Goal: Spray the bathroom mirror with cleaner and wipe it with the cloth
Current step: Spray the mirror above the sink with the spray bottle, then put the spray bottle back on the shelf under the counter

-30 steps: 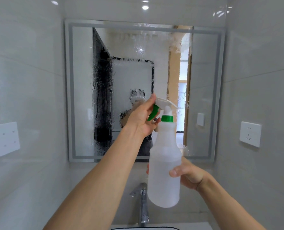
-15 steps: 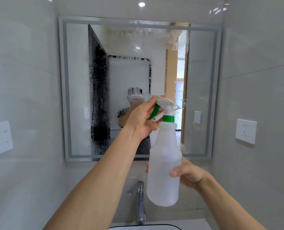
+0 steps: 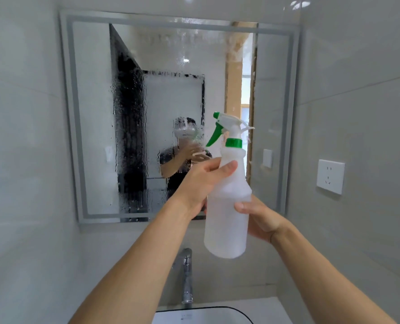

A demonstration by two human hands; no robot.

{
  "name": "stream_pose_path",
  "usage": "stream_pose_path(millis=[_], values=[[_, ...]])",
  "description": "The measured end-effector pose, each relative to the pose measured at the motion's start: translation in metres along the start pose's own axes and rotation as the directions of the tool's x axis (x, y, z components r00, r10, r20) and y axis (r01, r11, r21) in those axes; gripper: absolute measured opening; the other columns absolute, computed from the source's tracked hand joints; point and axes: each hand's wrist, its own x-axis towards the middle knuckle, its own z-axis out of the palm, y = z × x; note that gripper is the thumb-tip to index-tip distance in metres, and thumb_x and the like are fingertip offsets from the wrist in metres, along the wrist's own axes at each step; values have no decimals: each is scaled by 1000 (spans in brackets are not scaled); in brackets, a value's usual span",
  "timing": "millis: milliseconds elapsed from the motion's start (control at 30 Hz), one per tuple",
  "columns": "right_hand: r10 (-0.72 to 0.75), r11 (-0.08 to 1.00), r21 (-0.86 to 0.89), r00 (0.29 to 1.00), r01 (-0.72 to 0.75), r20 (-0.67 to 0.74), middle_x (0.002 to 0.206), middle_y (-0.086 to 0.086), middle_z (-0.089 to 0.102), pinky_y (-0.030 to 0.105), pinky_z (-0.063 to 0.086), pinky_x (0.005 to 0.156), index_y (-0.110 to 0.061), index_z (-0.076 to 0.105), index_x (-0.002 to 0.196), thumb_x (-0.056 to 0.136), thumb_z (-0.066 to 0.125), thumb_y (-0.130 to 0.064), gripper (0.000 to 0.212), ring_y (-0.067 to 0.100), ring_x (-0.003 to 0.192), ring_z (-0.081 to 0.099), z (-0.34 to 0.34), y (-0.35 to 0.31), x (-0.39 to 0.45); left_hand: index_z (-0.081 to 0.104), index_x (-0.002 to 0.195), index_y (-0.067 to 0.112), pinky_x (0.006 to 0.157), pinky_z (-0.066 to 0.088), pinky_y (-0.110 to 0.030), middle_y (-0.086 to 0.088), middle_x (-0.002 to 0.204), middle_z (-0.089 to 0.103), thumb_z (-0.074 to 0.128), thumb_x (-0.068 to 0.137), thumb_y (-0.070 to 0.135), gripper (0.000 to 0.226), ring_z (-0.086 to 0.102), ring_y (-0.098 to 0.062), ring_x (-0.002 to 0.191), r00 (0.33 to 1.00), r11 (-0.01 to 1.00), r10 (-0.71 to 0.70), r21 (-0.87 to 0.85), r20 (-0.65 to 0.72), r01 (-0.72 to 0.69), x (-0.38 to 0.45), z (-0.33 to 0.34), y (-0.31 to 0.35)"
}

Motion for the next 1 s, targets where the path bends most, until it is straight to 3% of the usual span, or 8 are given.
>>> stream_pose_path(millis=[100, 200, 400, 500, 600, 667, 867, 1000], values=[[-50, 993, -114, 992, 37, -114, 129, 21, 64, 46, 54, 95, -7, 50, 141, 67, 88, -42, 91, 37, 117, 63, 2, -18, -2, 69, 112, -1, 97, 52, -55, -30, 118, 66, 71, 91, 29, 37, 68, -36, 97, 993, 998, 48, -38, -107, -52, 6, 11, 4], [-111, 950, -313, 952, 17, -284, 121, 8, 71, 46, 57, 96, -18, 53, 135, 71, 84, -38, 74, 29, 114, 68, 4, -30, -3, 72, 109, 6, 94, 55, -56, -21, 109, 73, 73, 90, 29, 30, 71, -38, 101, 976, 995, 104, 15, -192, -103, 11, 22, 0], [-161, 890, -452, 884, -63, -439, 112, -1, 74, 45, 59, 91, -23, 57, 128, 67, 89, -35, 69, 18, 102, 73, -2, -33, -15, 73, 111, 16, 93, 57, -51, -6, 105, 77, 72, 90, 29, 25, 73, -27, 99, 973, 993, 116, 51, -198, -108, 15, 43, -17], [-189, 877, -475, 849, -80, -493, 112, 0, 74, 45, 60, 91, -22, 59, 127, 71, 89, -27, 63, 18, 101, 74, 2, -31, -28, 73, 111, 18, 93, 57, -51, -4, 105, 77, 72, 89, 34, 27, 73, -25, 100, 984, 987, 129, 108, -124, -115, 14, 49, -20], [-232, 880, -469, 799, -71, -555, 110, 1, 75, 41, 61, 89, -22, 61, 126, 77, 84, -13, 55, 17, 99, 74, 13, -32, -44, 71, 115, 24, 92, 57, -51, -2, 108, 75, 71, 81, 51, 43, 72, -24, 101, 991, 977, 131, 175, -16, -126, 11, 55, -19], [-249, 873, -478, 751, -100, -612, 108, 1, 76, 38, 61, 86, -22, 62, 123, 78, 83, -10, 50, 17, 98, 75, 26, -29, -56, 67, 120, 29, 93, 57, -49, 1, 111, 74, 68, 82, 55, 46, 71, -22, 103, 988, 971, 110, 203, 109, -130, 2, 55, -23], [-264, 883, -435, 583, -173, -768, 111, 6, 75, 37, 61, 86, -18, 61, 123, 77, 80, -5, 52, 21, 100, 74, 75, 1, -105, 57, 133, 30, 92, 55, -36, 4, 118, 69, 62, 95, 44, 40, 67, -14, 105, 924, 965, 32, 229, 380, -128, -42, 64, -51], [-254, 902, -384, 480, -196, -840, 116, 8, 73, 37, 60, 86, -16, 59, 129, 73, 80, -7, 60, 23, 104, 73, 103, 27, -148, 56, 128, 34, 98, 53, -44, 6, 119, 68, 64, 84, 56, 50, 66, -16, 110, 882, 966, -30, 240, 471, -95, -79, 83, -69]])
